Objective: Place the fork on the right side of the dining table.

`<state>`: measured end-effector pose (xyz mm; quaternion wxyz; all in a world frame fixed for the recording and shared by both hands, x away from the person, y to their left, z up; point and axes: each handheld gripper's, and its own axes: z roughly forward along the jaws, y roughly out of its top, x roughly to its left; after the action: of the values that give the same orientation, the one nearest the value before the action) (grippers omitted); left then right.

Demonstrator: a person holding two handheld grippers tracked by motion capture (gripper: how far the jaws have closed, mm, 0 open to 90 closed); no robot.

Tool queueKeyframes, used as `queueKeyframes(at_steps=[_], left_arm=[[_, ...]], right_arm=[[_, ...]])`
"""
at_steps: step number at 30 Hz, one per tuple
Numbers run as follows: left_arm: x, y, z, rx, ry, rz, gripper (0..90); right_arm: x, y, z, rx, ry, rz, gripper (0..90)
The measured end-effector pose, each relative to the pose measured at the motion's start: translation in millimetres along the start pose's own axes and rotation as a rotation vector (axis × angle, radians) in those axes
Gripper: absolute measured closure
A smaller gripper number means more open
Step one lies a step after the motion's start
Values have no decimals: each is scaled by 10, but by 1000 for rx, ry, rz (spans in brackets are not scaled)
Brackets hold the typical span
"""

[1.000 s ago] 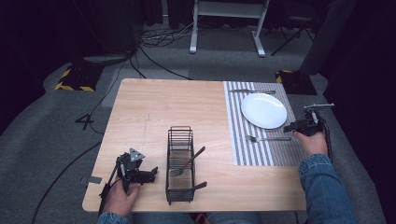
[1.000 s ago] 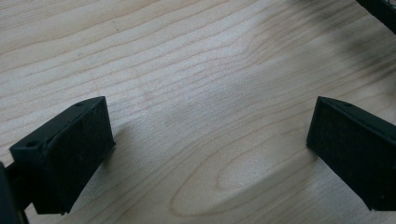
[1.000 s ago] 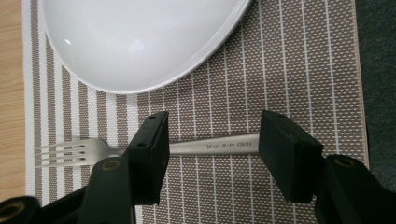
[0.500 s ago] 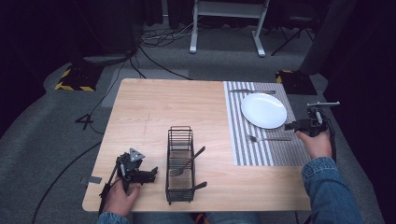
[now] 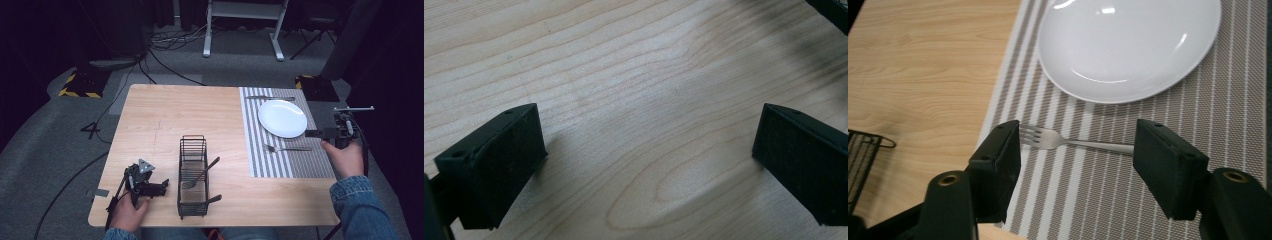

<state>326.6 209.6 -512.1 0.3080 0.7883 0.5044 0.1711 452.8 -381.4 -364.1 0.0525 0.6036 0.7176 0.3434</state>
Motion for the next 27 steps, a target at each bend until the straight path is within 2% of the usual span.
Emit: queueKeyframes(at_steps=[6, 10, 18, 22, 27], left_arm=[[0, -2, -1, -1, -1, 0, 4], [-1, -8, -4, -2, -1, 1, 4], [-1, -7, -4, -2, -1, 2, 4], [-1, -10, -7, -3, 1, 3, 4], [-1, -10, -7, -3, 1, 3, 4]], right_arm=[[234, -44, -80, -11, 43, -52, 349], [389, -69, -83, 7, 62, -78, 348], [708, -164, -94, -16, 122, -164, 347], [842, -200, -92, -12, 137, -195, 365], [992, -267, -72, -32, 162, -232, 365]])
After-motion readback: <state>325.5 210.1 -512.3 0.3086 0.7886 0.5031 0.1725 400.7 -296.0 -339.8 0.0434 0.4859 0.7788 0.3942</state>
